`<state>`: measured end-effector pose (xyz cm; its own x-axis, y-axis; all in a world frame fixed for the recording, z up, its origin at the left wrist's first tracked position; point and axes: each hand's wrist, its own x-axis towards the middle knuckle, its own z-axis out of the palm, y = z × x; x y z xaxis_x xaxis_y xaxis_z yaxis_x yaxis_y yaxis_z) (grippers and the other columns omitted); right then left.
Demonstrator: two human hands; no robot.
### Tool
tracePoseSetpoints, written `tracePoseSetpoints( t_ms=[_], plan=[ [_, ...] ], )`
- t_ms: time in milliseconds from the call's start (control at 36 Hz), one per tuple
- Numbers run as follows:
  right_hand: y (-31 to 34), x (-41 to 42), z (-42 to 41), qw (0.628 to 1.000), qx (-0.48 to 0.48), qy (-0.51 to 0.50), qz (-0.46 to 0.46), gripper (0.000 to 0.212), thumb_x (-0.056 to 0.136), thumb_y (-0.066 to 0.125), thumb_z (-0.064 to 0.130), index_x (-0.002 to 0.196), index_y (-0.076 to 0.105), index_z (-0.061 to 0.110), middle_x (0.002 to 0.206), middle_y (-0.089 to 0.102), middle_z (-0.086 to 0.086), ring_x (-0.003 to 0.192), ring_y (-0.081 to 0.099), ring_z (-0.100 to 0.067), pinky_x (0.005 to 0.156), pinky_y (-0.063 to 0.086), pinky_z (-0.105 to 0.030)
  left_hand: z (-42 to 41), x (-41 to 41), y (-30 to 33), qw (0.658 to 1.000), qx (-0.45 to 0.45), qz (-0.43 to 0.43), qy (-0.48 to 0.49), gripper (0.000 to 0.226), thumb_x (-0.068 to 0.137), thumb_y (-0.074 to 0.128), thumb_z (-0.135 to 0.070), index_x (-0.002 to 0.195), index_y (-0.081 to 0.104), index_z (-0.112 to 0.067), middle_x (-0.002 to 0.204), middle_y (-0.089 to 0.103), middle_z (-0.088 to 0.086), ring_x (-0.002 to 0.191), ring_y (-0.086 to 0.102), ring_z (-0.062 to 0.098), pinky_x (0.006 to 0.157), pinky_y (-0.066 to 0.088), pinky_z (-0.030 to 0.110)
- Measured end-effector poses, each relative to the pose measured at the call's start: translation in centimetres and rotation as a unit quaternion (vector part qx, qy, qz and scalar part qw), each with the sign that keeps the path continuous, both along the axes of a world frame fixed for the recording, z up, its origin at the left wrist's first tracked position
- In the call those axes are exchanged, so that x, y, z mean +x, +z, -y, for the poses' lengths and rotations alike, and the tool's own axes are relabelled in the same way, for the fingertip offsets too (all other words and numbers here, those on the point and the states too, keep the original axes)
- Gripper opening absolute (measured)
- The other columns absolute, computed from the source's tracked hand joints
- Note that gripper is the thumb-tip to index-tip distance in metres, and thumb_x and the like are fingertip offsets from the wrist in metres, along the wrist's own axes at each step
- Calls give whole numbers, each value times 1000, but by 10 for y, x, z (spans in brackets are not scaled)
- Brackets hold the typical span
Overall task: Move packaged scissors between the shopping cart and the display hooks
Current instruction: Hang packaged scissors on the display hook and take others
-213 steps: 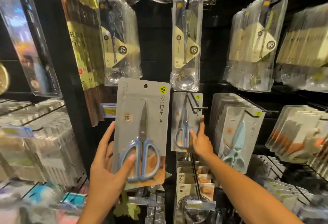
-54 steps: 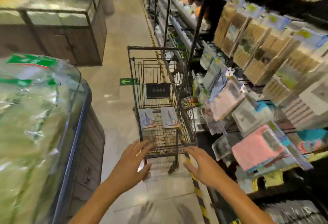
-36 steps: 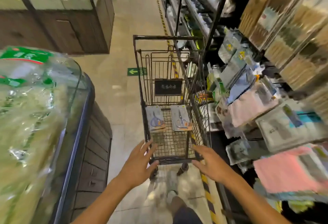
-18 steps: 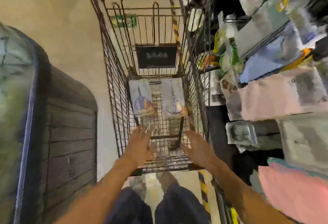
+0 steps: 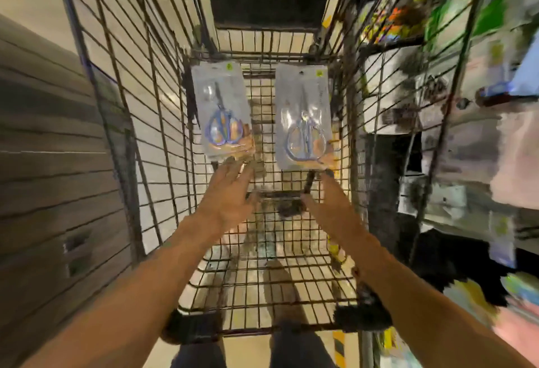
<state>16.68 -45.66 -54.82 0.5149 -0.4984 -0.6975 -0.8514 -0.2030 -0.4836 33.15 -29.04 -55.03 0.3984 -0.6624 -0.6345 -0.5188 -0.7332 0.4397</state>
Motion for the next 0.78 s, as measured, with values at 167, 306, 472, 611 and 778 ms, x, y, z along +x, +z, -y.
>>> tracePoseSetpoints(
  t_ms=[167,306,472,611,778],
  plan=[
    [-50,38,26,992,-94,-54,69,58,85,70,31,137,50,15,124,56,-8,109,59,-25,88,47,-12,6,15,-21,1000,-21,10,6,70,97,53,-36,158,25,-18,165,23,10,153,15,31,125,3,35],
    [-69,55,40,972,-208,-74,83,68,80,70,34,137,45,7,135,44,-18,122,46,-32,100,40,-33,11,22,-23,999,-43,17,27,70,99,55,-34,160,24,-21,166,21,6,154,13,29,127,4,35],
    [-80,83,60,975,-186,-114,33,76,76,77,45,137,45,13,135,51,-12,123,51,-29,99,52,-50,6,23,-24,999,-51,14,12,78,89,33,-53,155,38,-13,159,36,17,147,31,39,122,15,41],
    [-83,97,69,981,-142,-130,29,56,78,81,37,123,55,20,114,60,-1,99,63,-19,72,57,-29,8,29,-28,999,-37,-9,19,76,89,40,-50,157,32,-19,163,29,11,150,24,36,123,24,50],
    [-71,88,59,965,-140,-210,72,90,71,91,18,147,42,26,133,51,3,120,52,-14,89,52,-22,9,26,-31,997,-65,-17,37,74,91,37,-52,154,39,-14,156,38,14,144,34,37,117,33,54]
  ],
)
